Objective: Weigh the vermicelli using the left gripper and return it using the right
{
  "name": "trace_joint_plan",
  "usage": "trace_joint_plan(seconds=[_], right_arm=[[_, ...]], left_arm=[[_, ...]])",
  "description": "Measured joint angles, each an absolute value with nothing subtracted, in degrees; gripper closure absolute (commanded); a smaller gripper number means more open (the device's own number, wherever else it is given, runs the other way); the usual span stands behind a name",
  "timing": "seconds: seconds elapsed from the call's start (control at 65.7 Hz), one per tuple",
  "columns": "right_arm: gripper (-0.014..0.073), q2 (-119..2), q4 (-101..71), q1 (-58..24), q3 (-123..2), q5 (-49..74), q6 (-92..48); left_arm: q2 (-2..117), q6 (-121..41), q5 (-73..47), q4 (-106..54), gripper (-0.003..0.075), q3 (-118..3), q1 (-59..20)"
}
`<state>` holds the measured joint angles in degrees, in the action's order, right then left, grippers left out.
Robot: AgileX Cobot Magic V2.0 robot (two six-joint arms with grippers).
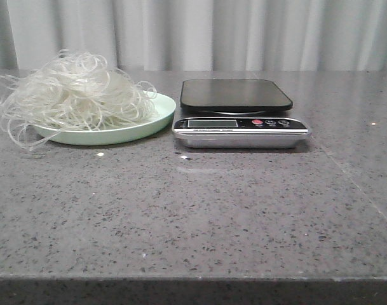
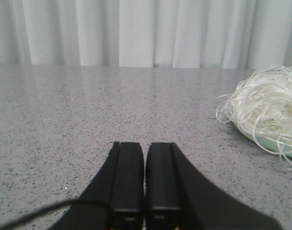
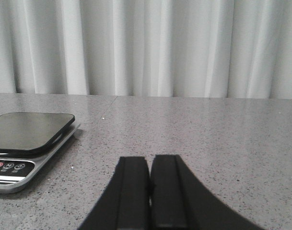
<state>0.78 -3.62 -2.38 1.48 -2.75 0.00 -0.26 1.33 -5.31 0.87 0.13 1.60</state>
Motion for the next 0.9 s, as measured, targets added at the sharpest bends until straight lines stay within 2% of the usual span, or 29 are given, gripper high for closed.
trace_joint_plan(seconds=[0.898], right_arm=[[0.0436, 0.78, -3.59, -2.38, 1.48, -2.75, 0.0]], left_arm=[[-0.26, 1.33, -4.6, 0.87, 0.0594, 0.13, 1.6]])
